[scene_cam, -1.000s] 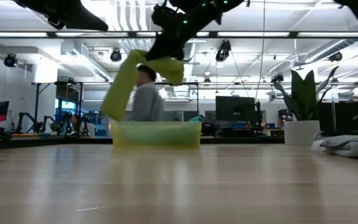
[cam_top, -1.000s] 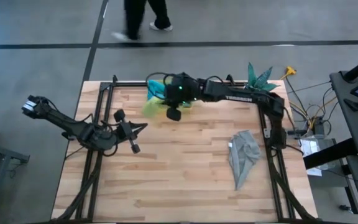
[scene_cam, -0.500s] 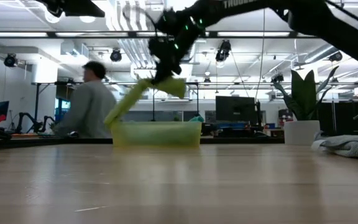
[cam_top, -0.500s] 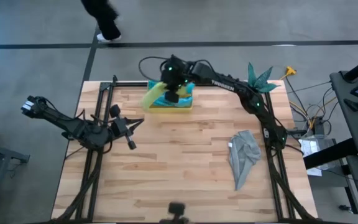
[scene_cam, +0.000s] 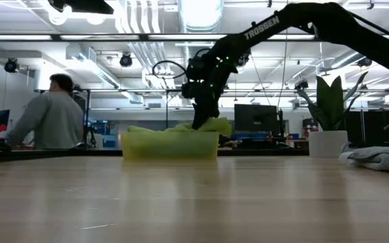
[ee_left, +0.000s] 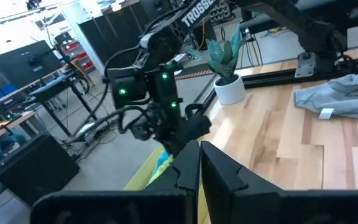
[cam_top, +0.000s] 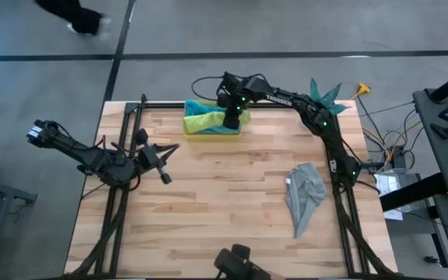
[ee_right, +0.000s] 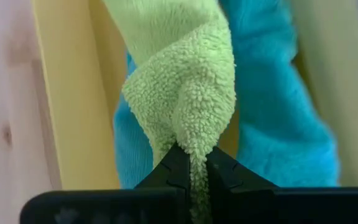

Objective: Roll microfiber towels into tight, uniform cylinder then place into a basket
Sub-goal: Put the rolled green towel into the yellow bin, then roll the gray towel

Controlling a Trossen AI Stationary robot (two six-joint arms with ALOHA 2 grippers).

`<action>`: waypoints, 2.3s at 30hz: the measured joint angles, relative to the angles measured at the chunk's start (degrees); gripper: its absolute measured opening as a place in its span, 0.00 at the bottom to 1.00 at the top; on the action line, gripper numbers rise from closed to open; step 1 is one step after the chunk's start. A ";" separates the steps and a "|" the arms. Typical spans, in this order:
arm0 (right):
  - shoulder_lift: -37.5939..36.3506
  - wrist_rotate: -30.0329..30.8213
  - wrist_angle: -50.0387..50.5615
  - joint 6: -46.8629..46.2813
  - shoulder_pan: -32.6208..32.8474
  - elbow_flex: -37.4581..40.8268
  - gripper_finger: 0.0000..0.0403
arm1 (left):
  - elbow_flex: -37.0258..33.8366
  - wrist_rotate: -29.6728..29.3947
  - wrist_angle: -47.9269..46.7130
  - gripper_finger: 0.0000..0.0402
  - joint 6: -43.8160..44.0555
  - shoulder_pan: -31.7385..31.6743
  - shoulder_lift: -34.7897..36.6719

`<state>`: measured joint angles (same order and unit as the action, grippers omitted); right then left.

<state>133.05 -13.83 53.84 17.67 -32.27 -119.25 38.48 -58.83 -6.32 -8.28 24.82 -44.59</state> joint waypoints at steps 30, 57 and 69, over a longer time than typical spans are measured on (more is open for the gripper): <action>-0.98 0.34 8.70 4.89 0.00 -9.55 0.63 | -0.34 -0.37 -0.14 0.00 3.40 0.00 -2.41; -12.67 9.43 8.25 -2.89 7.10 8.48 0.49 | -0.15 0.00 -0.15 0.00 1.23 -0.07 -3.62; -51.22 9.43 -28.41 -12.90 10.45 58.64 0.44 | -0.26 0.04 2.20 0.00 0.34 -0.09 -4.40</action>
<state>81.84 -4.40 25.43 4.77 -21.82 -60.62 38.22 -58.78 -4.12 -7.94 24.73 -48.99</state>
